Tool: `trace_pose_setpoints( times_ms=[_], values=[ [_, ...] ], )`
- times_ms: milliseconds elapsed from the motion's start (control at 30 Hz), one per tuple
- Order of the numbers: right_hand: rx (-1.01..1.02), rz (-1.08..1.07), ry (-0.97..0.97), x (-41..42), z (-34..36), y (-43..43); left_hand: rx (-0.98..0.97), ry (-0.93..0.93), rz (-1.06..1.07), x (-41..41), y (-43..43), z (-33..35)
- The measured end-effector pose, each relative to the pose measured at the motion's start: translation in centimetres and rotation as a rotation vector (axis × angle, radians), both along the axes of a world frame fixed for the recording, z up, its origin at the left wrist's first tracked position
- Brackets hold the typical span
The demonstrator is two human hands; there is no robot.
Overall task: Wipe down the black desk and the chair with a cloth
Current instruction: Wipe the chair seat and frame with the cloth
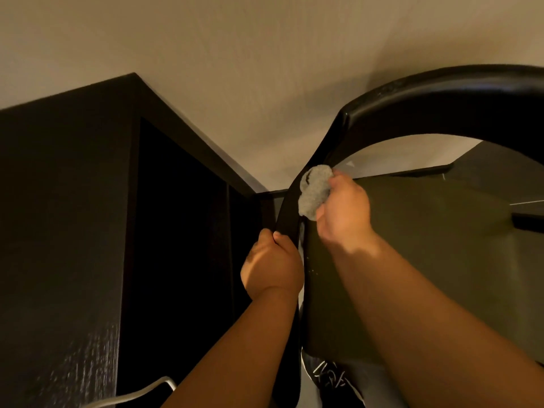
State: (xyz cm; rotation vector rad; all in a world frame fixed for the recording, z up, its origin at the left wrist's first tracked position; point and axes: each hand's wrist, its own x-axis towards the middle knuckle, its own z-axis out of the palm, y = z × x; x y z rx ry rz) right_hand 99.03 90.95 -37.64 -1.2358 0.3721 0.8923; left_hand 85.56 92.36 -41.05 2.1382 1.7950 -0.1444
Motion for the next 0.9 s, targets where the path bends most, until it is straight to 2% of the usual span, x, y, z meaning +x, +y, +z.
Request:
trace_pose_setpoints(
  times_ms=[100,200,300,400,533,700,900],
  values=[
    [0.060,0.118,-0.022,-1.6,-1.1,-1.6,-0.020,-0.067,0.005,-0.2,-0.1,0.0],
    [-0.076,0.235,-0.258,-3.6,-2.7,-2.3,-0.041,-0.077,0.021,-0.1,0.0,0.1],
    [-0.176,0.219,-0.320,-2.7,-3.6,0.1,-0.037,-0.091,0.020,-0.1,-0.1,0.2],
    [-0.296,0.155,-0.281,-1.2,-4.5,3.0,-0.015,-0.091,0.031,-0.1,-0.1,0.1],
    [-0.177,0.135,-0.227,-2.0,-4.5,2.8,0.001,-0.085,0.026,-0.1,-0.1,0.0],
    [-0.199,0.377,-0.247,-2.5,-4.3,1.7,0.031,-0.030,0.023,0.1,0.0,0.0],
    [-0.234,0.170,-0.130,0.8,-4.7,5.4,0.052,0.013,-0.006,0.2,-0.2,0.1]
  ],
)
